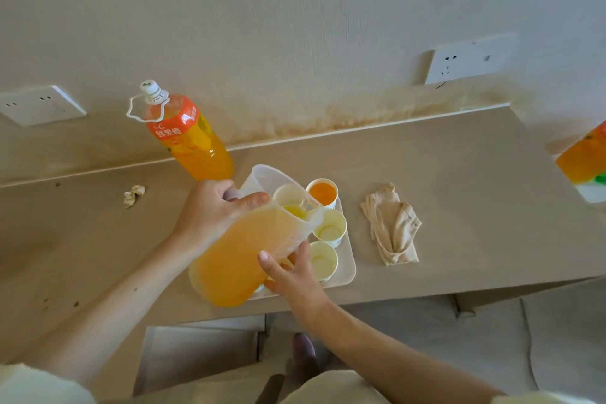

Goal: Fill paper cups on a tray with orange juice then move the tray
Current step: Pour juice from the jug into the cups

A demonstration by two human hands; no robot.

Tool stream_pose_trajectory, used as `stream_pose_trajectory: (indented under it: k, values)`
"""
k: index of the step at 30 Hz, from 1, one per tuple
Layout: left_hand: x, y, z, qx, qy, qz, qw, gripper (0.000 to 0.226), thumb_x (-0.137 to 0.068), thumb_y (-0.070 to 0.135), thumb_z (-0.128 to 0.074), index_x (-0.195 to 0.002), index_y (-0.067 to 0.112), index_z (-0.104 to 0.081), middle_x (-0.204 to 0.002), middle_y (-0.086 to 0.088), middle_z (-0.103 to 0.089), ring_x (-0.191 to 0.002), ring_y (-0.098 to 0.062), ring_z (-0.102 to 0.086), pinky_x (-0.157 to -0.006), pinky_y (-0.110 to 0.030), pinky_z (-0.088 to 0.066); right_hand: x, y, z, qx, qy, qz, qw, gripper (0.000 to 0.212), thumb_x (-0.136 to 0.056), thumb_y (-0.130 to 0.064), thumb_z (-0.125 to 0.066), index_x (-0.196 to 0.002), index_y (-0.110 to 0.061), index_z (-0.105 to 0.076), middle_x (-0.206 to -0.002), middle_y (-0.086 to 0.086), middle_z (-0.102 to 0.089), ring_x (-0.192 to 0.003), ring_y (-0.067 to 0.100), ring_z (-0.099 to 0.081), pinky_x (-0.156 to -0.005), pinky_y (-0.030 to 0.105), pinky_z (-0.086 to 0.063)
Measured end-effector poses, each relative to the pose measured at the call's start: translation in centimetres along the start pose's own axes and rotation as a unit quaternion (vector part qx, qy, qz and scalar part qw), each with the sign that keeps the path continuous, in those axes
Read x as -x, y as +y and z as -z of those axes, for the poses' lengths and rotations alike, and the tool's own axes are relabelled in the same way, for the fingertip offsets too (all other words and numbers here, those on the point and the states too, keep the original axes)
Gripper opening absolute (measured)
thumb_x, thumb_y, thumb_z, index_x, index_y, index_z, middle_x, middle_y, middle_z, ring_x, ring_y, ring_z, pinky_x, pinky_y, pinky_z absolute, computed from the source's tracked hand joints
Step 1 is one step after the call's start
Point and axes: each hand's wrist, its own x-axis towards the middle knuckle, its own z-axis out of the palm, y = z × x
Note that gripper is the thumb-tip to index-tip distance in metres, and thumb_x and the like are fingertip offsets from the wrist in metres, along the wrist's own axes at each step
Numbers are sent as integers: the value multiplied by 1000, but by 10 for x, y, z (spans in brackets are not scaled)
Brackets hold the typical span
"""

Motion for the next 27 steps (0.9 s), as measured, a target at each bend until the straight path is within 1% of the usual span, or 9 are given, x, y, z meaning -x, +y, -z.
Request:
stream_pose_trajectory:
  k: [2, 4, 7, 10, 13, 15, 18, 23, 27]
  values:
    - [3, -2, -1, -2, -1, 9, 1000, 67, -51, 72, -68, -53, 17, -29, -48, 11, -25, -47, -6, -25, -48, -25, -23, 0, 4, 0, 3, -2, -12, 1000, 76, -72, -46, -81, -129, -39, -30, -132, -7, -51, -124, 17, -52, -103, 44, -48]
    - [5, -3, -1, -4, 0, 14, 1000, 66, -51, 71, -68, -53, 17, -30, -50, 6, -27, -48, -8, -26, -49, -28, -24, 1, 6, -1, 1, 2, -19, 1000, 78, -67, -50, -81, -127, -40, -32, -132, -7, -52, -124, 17, -53, -103, 45, -48]
    - [6, -3, -3, -12, -3, 21, 1000, 65, -51, 71, -68, -53, 17, -31, -51, 5, -29, -49, -10, -28, -50, -29, -25, 3, 8, 1, -1, -5, -25, 1000, 77, -72, -48, -80, -129, -40, -30, -133, -7, -51, -123, 15, -52, -104, 43, -47]
    - [8, -2, -5, -21, -8, 25, 999, 66, -51, 72, -66, -53, 15, -33, -53, -2, -32, -51, -16, -31, -52, -31, -27, 5, 6, 3, 0, -11, -24, 1000, 75, -73, -44, -74, -131, -38, -26, -132, -10, -50, -120, 12, -52, -101, 35, -49]
    - [9, -1, -7, -22, -12, 27, 999, 66, -50, 72, -66, -53, 16, -31, -52, 0, -30, -51, -15, -30, -51, -30, -25, 7, 6, 4, -5, -11, -30, 999, 76, -73, -44, -73, -132, -37, -26, -133, -8, -50, -122, 14, -52, -102, 37, -48]
    - [8, -1, -8, -22, -14, 26, 999, 66, -50, 72, -66, -52, 18, -29, -51, 2, -28, -50, -14, -29, -52, -30, -25, 8, 5, 4, -9, -11, -34, 999, 78, -73, -44, -73, -134, -37, -25, -132, -8, -50, -121, 13, -53, -98, 33, -51]
    - [7, -1, -10, -27, -18, 28, 999, 66, -50, 73, -66, -52, 17, -31, -52, -2, -30, -51, -17, -31, -53, -32, -27, 9, 4, 5, -18, -14, -40, 999, 78, -74, -44, -73, -135, -37, -24, -132, -8, -51, -121, 13, -53, -91, 29, -53]
    - [5, 1, -11, -38, -27, 25, 999, 68, -50, 75, -65, -52, 18, -29, -50, 2, -28, -49, -12, -29, -52, -31, -26, 13, -1, 5, -35, -18, -52, 998, 77, -77, -40, -70, -137, -35, -22, -130, -11, -50, -116, 12, -54, -73, 20, -55]
    - [4, 1, -12, -50, -30, 24, 998, 67, -50, 77, -64, -52, 19, -29, -49, 4, -29, -49, -12, -30, -52, -31, -27, 13, -3, 6, -43, -24, -61, 997, 76, -76, -40, -69, -136, -36, -22, -127, -13, -50, -113, 10, -53, -71, 19, -55]
